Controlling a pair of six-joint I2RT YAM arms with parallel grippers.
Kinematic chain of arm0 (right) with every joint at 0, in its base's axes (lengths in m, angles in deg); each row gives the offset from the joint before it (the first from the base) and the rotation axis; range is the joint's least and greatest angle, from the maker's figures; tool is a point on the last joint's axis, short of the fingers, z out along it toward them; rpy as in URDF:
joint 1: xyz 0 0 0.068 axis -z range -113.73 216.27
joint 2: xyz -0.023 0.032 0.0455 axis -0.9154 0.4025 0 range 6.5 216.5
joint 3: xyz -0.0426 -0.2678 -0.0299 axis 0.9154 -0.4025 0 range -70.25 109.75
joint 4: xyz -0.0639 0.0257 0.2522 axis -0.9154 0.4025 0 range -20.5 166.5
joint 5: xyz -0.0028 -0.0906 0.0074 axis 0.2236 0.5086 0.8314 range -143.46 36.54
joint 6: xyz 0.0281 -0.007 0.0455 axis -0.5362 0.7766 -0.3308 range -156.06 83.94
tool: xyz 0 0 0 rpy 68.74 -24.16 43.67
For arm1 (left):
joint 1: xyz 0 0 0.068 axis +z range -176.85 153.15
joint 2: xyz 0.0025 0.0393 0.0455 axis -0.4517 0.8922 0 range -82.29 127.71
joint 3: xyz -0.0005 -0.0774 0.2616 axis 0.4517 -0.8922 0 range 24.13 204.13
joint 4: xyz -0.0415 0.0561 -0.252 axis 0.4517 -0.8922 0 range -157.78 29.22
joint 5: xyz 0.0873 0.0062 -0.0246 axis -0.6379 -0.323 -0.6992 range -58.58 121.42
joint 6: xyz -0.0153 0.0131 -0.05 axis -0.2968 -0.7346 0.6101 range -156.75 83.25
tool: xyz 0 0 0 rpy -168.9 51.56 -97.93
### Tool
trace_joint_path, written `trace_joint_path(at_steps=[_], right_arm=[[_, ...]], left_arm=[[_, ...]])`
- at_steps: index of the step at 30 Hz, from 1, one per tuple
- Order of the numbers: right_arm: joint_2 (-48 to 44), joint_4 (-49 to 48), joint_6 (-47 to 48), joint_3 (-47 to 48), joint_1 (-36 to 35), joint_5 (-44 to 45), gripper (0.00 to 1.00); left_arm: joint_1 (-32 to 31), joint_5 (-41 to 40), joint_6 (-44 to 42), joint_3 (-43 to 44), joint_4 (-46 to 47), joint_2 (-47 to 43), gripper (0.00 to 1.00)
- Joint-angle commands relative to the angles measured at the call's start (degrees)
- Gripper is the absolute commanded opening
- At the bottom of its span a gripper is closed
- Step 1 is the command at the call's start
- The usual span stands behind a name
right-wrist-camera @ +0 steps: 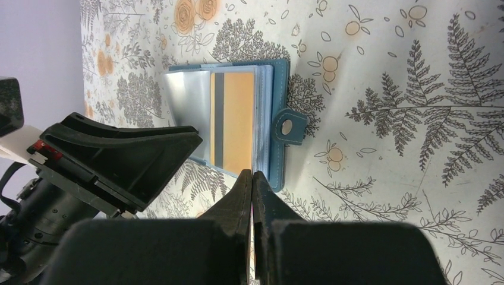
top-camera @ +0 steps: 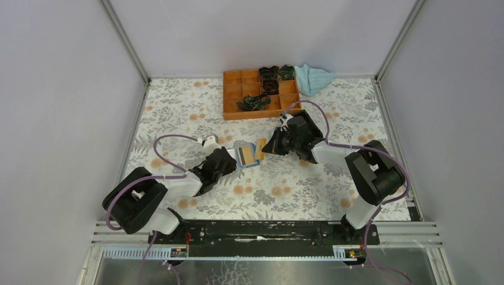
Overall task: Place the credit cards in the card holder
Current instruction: Insert the credit card into the card holder.
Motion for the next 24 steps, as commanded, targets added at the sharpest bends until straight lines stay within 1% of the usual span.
trace_joint_path(at_steps=[1,16,24], right_arm=[[0.4,-2.29,0.19,-0.56,-0.73,-0.82,0.0],[0.24,-3.16,-0.52,-0.73,-1.23,-1.06,0.0],[-1.29,-0.48,1.16,0.25,-1.27,0.76,0.0]], left_arm=[[-1.05,1.18,0.03,-0.54,-5.79,2.09,0.35],[-1.27,0.89,0.0,-0.38,-5.86,2.57,0.35],[-1.36,0.7,-0.04,-0.4,-6.04,2.54,0.35]])
